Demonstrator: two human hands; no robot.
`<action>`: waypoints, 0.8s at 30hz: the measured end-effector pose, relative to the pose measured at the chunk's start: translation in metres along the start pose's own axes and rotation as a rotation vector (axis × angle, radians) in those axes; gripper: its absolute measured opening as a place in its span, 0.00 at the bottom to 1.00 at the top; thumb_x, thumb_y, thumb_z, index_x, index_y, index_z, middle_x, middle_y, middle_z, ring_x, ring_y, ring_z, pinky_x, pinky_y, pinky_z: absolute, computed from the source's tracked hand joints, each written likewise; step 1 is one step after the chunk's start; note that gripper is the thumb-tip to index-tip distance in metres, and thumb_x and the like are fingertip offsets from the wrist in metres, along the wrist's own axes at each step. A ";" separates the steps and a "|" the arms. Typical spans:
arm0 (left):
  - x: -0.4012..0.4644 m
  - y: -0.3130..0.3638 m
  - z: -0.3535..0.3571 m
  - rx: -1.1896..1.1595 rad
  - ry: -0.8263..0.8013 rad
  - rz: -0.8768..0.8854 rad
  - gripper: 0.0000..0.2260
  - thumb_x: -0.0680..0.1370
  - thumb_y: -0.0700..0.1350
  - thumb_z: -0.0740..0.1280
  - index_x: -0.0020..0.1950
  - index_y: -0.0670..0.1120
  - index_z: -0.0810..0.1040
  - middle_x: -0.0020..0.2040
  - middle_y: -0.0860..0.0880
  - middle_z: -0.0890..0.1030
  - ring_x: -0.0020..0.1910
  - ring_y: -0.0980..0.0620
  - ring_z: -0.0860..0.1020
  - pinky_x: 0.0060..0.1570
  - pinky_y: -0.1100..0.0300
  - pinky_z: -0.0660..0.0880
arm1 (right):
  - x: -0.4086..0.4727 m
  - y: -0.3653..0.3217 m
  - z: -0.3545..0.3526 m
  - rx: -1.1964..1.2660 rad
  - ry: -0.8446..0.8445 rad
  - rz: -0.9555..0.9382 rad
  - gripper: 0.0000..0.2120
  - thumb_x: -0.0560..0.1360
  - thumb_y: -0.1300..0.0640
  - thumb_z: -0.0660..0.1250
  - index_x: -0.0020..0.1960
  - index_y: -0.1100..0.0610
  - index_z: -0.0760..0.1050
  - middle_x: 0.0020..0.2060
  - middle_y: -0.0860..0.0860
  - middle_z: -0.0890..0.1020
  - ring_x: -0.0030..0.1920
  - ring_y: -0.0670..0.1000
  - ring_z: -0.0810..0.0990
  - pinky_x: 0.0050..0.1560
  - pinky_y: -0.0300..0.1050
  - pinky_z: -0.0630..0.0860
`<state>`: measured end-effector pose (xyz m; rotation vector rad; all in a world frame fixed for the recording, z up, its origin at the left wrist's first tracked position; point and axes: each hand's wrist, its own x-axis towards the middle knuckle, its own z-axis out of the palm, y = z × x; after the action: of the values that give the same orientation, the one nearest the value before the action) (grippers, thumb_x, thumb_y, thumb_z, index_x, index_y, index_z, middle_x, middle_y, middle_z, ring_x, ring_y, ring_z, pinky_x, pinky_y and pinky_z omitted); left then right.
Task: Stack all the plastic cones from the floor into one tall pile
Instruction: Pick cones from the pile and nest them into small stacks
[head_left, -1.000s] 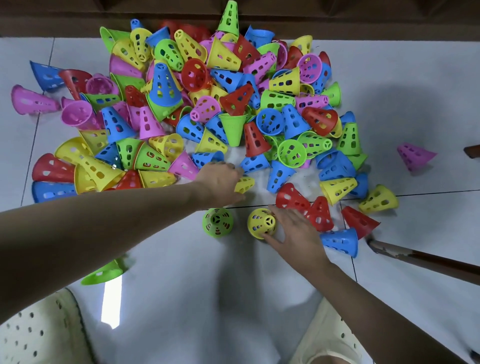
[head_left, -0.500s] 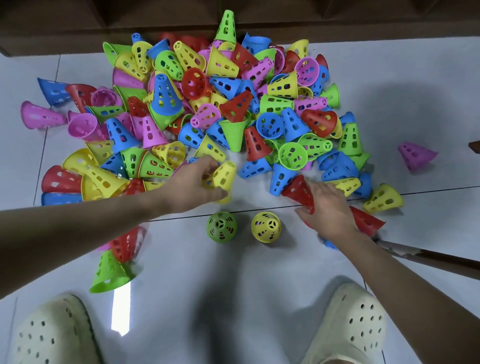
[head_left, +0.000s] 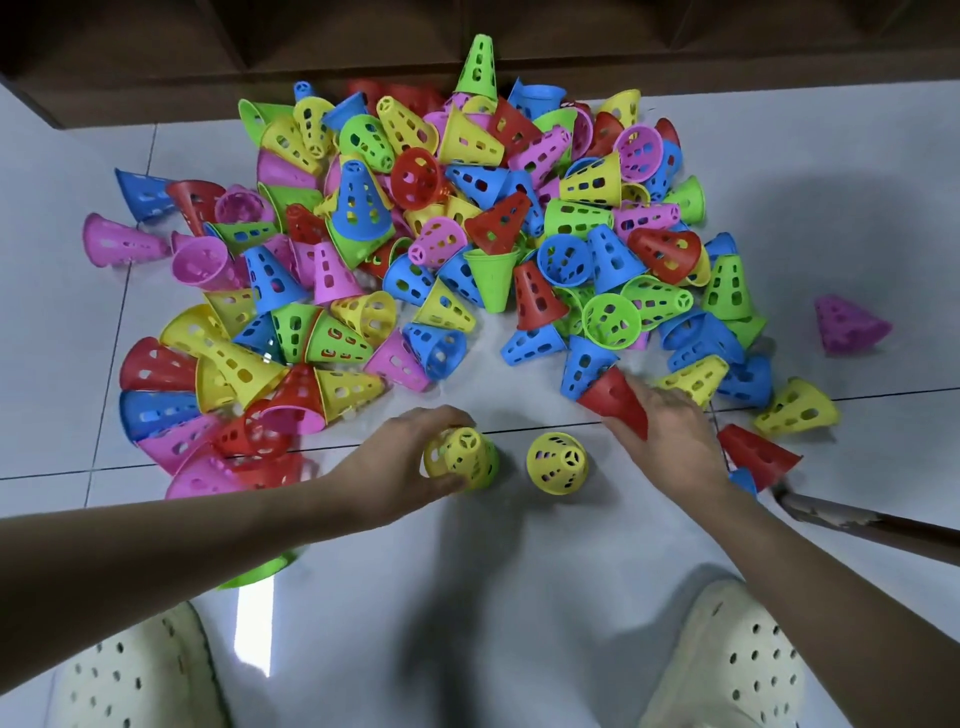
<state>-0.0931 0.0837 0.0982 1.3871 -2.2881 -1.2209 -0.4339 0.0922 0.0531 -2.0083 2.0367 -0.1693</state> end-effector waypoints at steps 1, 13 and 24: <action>0.000 -0.001 0.003 0.015 0.006 -0.008 0.24 0.71 0.50 0.77 0.65 0.53 0.75 0.59 0.55 0.80 0.57 0.55 0.77 0.58 0.55 0.76 | -0.003 -0.002 -0.003 0.074 0.027 0.016 0.29 0.75 0.46 0.72 0.71 0.59 0.72 0.47 0.59 0.83 0.51 0.62 0.79 0.55 0.56 0.76; 0.009 -0.012 0.015 0.204 -0.048 -0.032 0.22 0.74 0.51 0.74 0.67 0.56 0.75 0.63 0.56 0.78 0.63 0.55 0.73 0.61 0.60 0.73 | -0.039 -0.042 -0.035 0.498 0.224 0.038 0.26 0.67 0.61 0.80 0.64 0.56 0.79 0.43 0.49 0.77 0.44 0.42 0.77 0.47 0.24 0.68; 0.017 -0.023 0.002 0.421 -0.123 0.032 0.29 0.74 0.55 0.73 0.74 0.53 0.70 0.68 0.52 0.76 0.67 0.50 0.72 0.66 0.55 0.71 | -0.053 -0.056 -0.055 0.538 0.170 -0.082 0.19 0.69 0.46 0.69 0.56 0.56 0.78 0.44 0.47 0.79 0.44 0.45 0.78 0.43 0.31 0.74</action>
<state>-0.0885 0.0661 0.0759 1.4242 -2.7590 -0.8668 -0.3955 0.1373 0.1268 -1.7740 1.7477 -0.8332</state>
